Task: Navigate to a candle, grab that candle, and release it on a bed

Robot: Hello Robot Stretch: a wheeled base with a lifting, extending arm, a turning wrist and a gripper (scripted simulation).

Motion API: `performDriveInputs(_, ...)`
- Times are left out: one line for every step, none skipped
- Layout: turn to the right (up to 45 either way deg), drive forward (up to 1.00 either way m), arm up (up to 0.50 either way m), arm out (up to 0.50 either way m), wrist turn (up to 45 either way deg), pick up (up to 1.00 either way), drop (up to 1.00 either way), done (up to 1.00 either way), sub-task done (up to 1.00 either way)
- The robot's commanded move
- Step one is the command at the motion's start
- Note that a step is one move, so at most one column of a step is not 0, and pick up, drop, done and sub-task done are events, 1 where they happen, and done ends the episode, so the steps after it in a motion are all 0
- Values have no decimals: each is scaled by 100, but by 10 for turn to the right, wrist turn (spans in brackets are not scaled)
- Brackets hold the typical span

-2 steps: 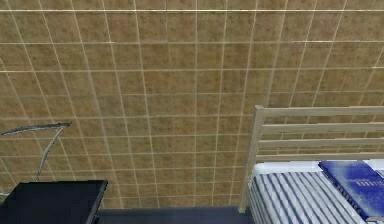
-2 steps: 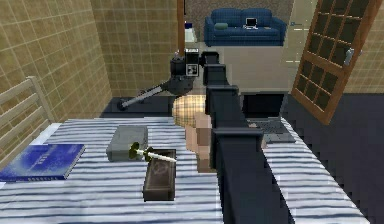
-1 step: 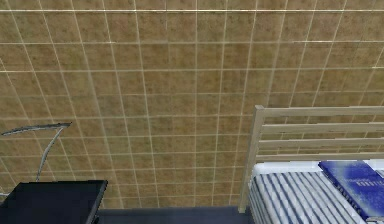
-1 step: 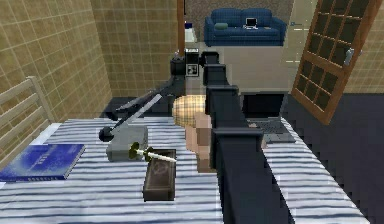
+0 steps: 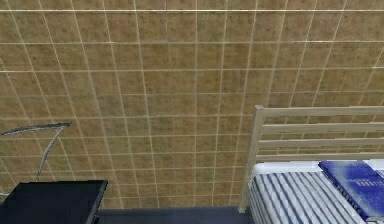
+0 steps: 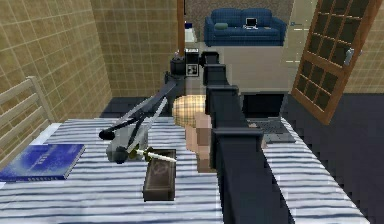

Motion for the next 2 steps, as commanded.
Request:
performDriveInputs(0, 0, 0, -40, 0, 0, 0, 0, 0)
performDriveInputs(-150, 0, 0, 0, 0, 0, 0, 0, 0)
